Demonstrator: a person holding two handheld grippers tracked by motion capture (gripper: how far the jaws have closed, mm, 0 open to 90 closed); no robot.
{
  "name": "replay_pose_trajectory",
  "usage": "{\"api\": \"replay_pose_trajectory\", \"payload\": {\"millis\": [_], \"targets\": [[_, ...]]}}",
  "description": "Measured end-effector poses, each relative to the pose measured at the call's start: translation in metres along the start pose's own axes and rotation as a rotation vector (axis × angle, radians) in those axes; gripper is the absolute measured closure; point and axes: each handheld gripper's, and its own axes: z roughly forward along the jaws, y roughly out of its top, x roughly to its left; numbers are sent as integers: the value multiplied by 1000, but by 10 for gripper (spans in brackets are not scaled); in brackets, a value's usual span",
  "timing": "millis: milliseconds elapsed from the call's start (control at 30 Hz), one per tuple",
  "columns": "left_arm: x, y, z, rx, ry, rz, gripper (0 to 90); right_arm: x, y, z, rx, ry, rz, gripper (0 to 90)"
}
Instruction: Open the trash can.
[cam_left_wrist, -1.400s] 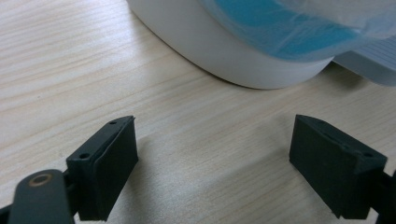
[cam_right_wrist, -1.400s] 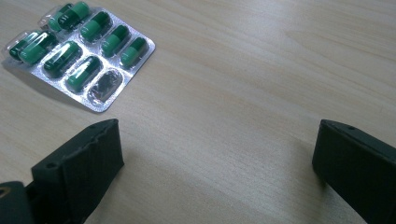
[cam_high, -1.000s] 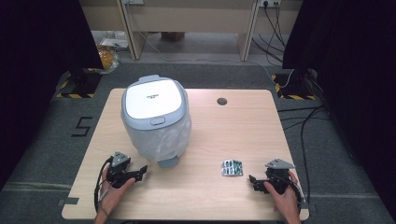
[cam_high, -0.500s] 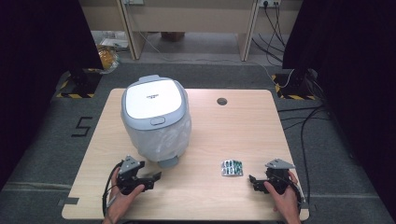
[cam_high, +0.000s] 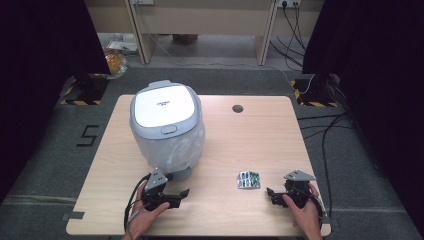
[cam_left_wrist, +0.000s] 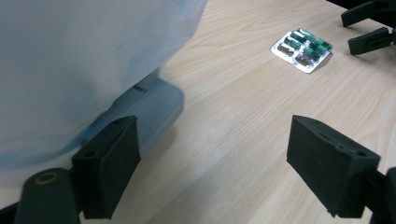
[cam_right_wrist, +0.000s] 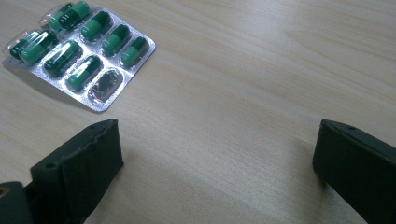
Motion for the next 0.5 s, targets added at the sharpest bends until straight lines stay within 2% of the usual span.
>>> {"api": "replay_pose_trajectory", "payload": {"millis": [167, 300, 333, 433, 467, 500], "targets": [[-3, 8, 16, 9, 7, 33, 169, 0, 0, 0, 0, 2, -1, 17], [0, 7, 24, 31, 22, 48, 164, 0, 0, 0, 0, 2, -1, 17], [2, 3, 26, 17, 40, 85, 155, 0, 0, 0, 0, 2, -1, 17], [3, 2, 26, 15, 40, 93, 155, 0, 0, 0, 0, 2, -1, 17], [2, 1, 27, 24, 49, 122, 155, 0, 0, 0, 0, 2, -1, 17], [2, 1, 27, 24, 49, 122, 156, 0, 0, 0, 0, 2, -1, 17]]}}
